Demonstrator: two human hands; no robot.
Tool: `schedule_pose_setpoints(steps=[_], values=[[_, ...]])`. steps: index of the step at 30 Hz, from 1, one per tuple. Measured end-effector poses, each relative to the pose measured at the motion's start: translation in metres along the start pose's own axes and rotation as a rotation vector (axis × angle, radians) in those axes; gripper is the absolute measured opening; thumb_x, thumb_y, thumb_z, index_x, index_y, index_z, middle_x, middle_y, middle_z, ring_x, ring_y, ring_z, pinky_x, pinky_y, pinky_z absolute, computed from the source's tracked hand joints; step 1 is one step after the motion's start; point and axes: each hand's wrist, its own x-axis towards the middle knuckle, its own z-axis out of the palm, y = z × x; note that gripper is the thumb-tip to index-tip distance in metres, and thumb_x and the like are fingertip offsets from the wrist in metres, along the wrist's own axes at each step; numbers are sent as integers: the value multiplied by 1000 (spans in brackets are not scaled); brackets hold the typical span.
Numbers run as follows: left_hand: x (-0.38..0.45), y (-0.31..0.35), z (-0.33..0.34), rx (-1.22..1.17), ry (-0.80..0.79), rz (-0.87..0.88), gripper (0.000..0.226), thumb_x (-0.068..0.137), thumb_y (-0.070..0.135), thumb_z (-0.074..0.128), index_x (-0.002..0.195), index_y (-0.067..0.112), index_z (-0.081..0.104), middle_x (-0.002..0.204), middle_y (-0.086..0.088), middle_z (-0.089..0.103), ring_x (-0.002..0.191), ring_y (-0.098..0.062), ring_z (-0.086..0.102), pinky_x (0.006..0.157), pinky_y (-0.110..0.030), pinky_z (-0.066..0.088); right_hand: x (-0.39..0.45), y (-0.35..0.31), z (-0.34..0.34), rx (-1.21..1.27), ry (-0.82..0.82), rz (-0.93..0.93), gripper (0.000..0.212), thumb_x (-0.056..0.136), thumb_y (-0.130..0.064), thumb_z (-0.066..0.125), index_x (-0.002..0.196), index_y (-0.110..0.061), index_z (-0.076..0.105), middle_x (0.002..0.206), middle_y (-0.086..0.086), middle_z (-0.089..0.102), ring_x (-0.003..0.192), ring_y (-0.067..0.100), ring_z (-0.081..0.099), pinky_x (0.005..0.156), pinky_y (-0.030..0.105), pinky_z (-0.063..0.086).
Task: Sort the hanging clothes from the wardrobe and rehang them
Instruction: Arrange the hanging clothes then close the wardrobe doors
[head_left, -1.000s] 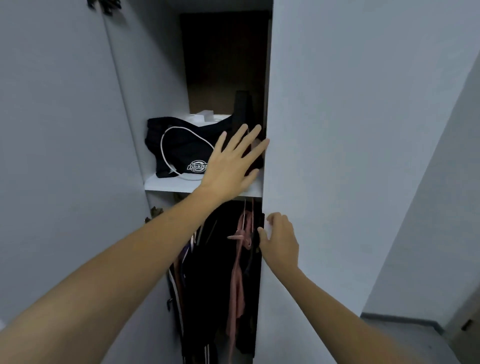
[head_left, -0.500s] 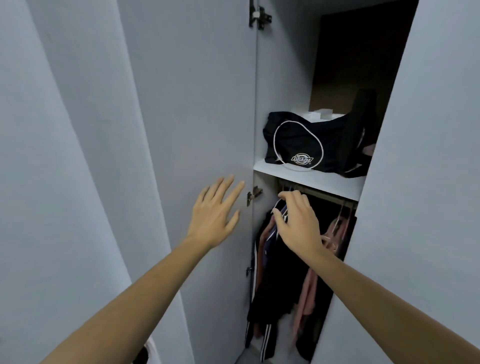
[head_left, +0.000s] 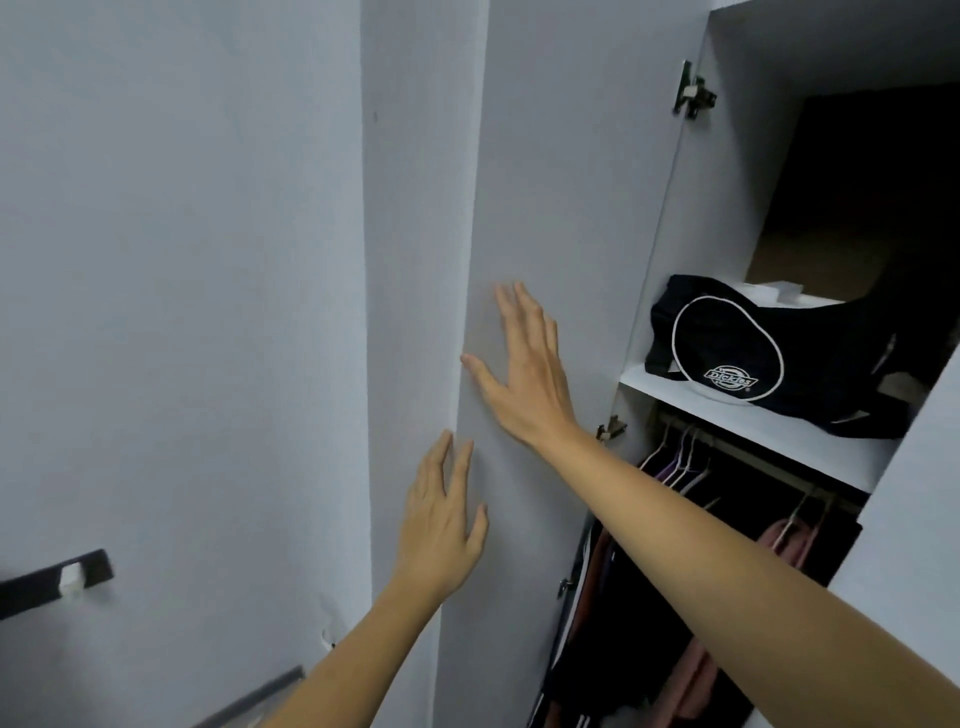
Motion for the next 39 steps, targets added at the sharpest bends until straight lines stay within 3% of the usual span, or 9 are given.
schedule_pose_setpoints(steps=[6,10,15,18,22,24,27,32,39], values=[[3,0,0,-275,-37,-62,88,103,33,54,166,33,-7,171,2,1,157,-21,18,116,-35,42,21,-21,32,-92,113,32,96,98,-47,64,167,-24,2,175,2,-5,160,28,1,126,43,17],[2,5,0,-340,5,-92,87,103,31,56,167,21,-2,169,3,10,156,-12,18,120,-11,17,19,-19,35,-138,140,30,93,98,-38,62,167,-22,1,175,1,-5,161,27,-1,128,44,19],[-6,17,4,-413,55,-110,85,104,31,58,167,21,0,155,7,27,145,-11,32,121,-26,29,6,-16,17,-149,136,-5,93,97,-36,62,167,-20,3,175,2,-3,161,25,0,129,39,15],[-7,30,8,-451,97,-109,79,104,25,61,166,22,12,130,9,38,123,-12,46,109,-29,43,-9,-11,-4,-159,142,-10,95,95,-34,63,167,-18,3,175,1,-1,161,20,2,129,35,9],[-1,51,11,-474,55,-27,53,107,28,56,157,25,39,107,10,41,98,-14,55,86,-34,56,-34,3,-43,-155,145,-45,98,93,-29,67,167,-12,5,175,2,1,161,15,7,129,38,20],[1,66,15,-518,3,52,43,110,33,48,153,26,44,107,11,44,94,-15,57,78,-38,57,-47,12,-66,-183,137,-30,99,93,-31,69,167,-11,5,175,1,3,160,12,7,128,34,18],[2,95,26,-594,-87,98,50,112,45,36,161,36,32,130,15,44,102,-11,61,80,-34,59,-66,30,-102,-262,159,-22,99,92,-35,71,166,-8,11,174,3,12,161,19,10,128,46,22],[-5,159,48,-709,-268,184,74,103,71,32,163,48,-5,166,23,11,153,1,23,117,-29,38,-104,64,-165,-399,237,-2,97,91,-33,74,165,-7,16,174,8,11,161,27,10,125,56,26],[3,242,99,-630,-420,261,92,96,81,36,158,48,-24,165,22,-32,156,-4,-22,130,-52,10,-133,124,-245,-822,215,91,90,94,-43,68,166,-18,21,175,8,6,161,31,1,123,60,22]])
